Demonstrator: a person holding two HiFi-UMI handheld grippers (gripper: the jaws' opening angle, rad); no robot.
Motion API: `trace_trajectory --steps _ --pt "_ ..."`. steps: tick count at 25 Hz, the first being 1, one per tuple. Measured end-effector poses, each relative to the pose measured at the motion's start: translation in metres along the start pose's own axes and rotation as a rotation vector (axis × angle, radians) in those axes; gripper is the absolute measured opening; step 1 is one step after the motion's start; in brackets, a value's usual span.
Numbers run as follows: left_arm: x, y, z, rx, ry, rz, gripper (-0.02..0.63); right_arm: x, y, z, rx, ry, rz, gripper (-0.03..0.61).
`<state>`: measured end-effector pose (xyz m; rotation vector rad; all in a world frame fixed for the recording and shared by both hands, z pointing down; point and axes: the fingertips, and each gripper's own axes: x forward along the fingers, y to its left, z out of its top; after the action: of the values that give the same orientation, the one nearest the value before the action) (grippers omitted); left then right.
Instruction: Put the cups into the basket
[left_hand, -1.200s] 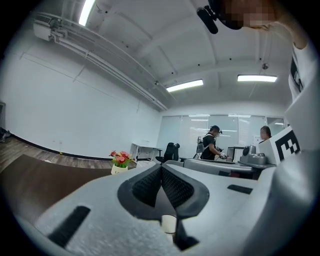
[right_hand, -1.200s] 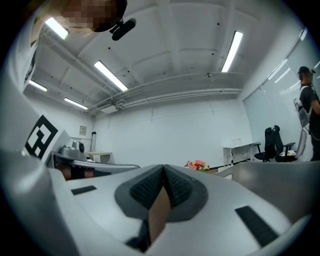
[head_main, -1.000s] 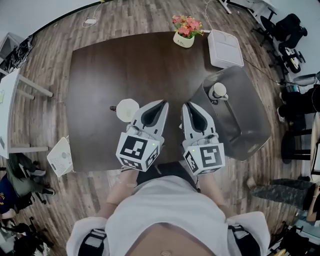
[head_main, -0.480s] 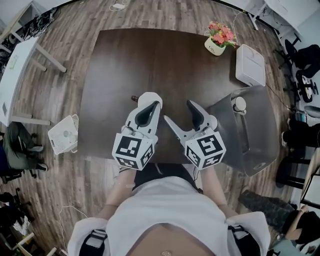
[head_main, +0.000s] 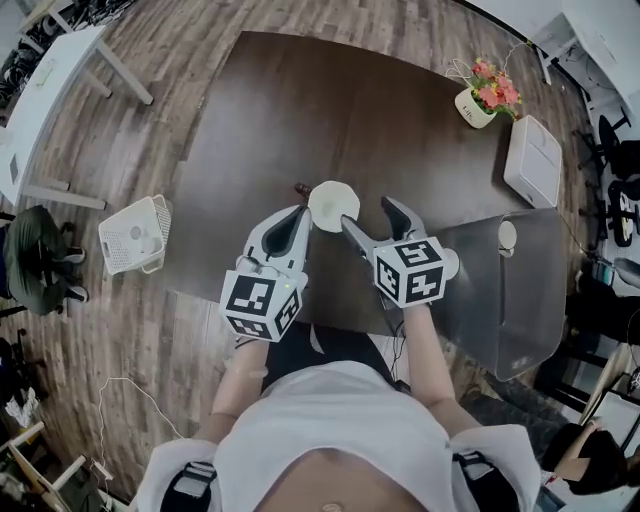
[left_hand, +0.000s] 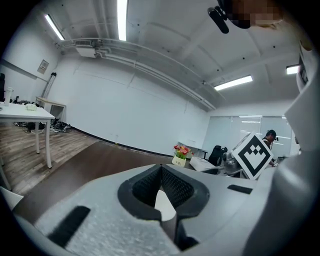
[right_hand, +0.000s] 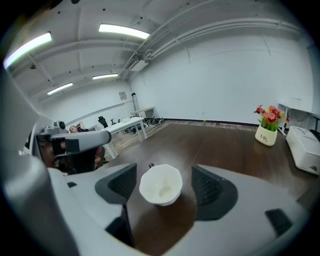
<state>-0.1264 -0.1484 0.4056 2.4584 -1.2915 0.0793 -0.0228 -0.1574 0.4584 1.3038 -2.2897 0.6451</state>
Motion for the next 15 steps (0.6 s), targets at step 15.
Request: trace_trajectory --steps 15 --pt "0.023 0.049 -0.057 -0.128 0.099 0.018 0.009 0.081 -0.027 -0.058 0.034 0.287 -0.029 0.339"
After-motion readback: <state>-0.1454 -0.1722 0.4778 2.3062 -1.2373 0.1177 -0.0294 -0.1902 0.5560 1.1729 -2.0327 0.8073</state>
